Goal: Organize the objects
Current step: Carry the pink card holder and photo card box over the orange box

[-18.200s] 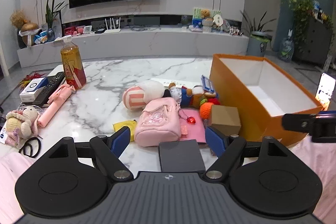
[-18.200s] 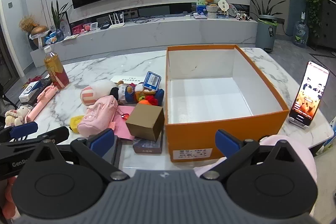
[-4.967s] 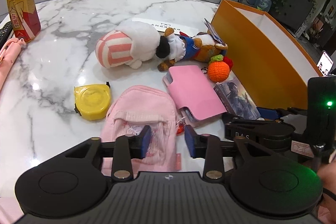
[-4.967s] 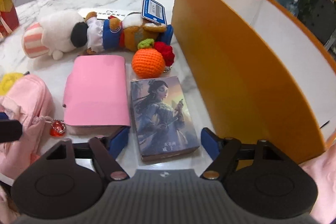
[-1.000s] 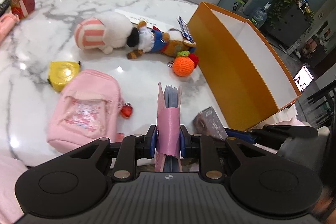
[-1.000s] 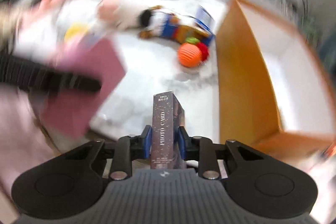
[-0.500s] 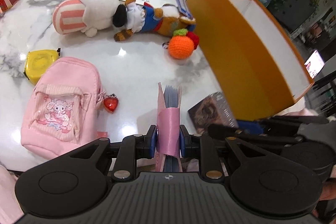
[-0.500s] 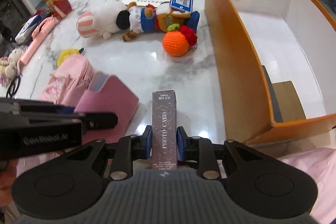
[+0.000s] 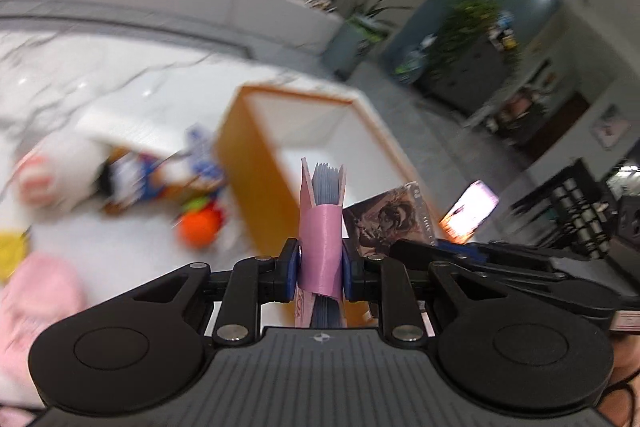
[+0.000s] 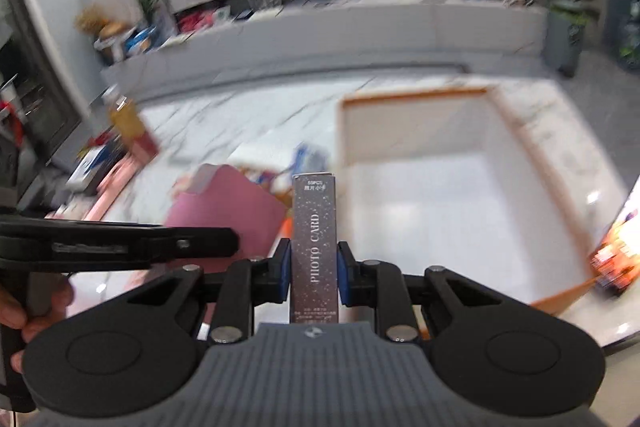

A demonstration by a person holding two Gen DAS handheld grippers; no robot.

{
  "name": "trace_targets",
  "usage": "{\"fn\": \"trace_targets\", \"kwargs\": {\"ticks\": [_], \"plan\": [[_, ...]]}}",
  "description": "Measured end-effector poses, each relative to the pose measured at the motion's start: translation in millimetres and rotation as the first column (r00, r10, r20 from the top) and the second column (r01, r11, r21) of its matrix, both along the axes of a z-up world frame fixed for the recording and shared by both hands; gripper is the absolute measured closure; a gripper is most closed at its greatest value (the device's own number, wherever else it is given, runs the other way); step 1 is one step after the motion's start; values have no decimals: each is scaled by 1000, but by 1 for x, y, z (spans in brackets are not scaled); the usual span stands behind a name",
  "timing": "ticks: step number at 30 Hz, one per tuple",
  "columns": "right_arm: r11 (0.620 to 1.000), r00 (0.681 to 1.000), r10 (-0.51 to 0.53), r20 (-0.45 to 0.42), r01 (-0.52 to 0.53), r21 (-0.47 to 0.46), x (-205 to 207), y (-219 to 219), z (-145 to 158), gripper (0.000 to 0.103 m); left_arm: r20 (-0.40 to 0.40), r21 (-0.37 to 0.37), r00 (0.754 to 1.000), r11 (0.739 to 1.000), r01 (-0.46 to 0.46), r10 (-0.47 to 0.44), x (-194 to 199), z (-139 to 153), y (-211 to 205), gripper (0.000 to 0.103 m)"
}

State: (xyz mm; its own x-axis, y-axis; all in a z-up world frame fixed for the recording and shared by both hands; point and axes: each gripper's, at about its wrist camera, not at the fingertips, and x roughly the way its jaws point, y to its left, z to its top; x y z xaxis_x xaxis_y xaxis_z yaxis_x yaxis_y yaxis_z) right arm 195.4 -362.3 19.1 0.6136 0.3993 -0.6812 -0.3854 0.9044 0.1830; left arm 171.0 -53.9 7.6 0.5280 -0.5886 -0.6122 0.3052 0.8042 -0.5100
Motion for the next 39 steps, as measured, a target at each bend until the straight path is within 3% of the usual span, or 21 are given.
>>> {"fn": "trace_targets", "kwargs": {"ticks": [3, 7, 11, 15, 20, 27, 32, 36, 39], "plan": [[997, 997, -76, 18, 76, -32, 16, -31, 6, 79, 18, -26, 999, 999, 39, -39, 17, 5, -32, 78], [989, 988, -149, -50, 148, -26, 42, -68, -8, 79, -24, -12, 999, 999, 48, -48, 41, -11, -66, 78], [991, 985, -129, -117, 131, 14, 45, -80, -23, 79, -45, 38, 998, 998, 51, -50, 40, -21, -75, 78], [993, 986, -83, -147, 94, 67, 48, -64, -36, 79, -51, 92, 998, 994, 52, -48, 39, -19, -75, 78], [989, 973, -49, -226, 78, 122, 54, -47, -49, 79, -28, 212, 999, 977, 36, -30, 35, -15, -73, 74], [981, 965, 19, -261, 33, 192, 53, -21, -57, 79, -17, 265, 1000, 964, -19, 24, 33, -7, -43, 75], [981, 970, 34, -240, 13, 192, 53, -13, -56, 79, -17, 226, 1000, 974, -12, 17, 37, -1, -42, 78], [984, 978, -65, -199, 95, 149, 54, -47, -38, 79, 2, 175, 999, 984, 40, -41, 41, 3, -65, 78], [980, 970, -154, -190, 174, 93, 57, -79, -28, 79, -26, 124, 996, 988, 90, -88, 49, -6, -90, 78]]}}
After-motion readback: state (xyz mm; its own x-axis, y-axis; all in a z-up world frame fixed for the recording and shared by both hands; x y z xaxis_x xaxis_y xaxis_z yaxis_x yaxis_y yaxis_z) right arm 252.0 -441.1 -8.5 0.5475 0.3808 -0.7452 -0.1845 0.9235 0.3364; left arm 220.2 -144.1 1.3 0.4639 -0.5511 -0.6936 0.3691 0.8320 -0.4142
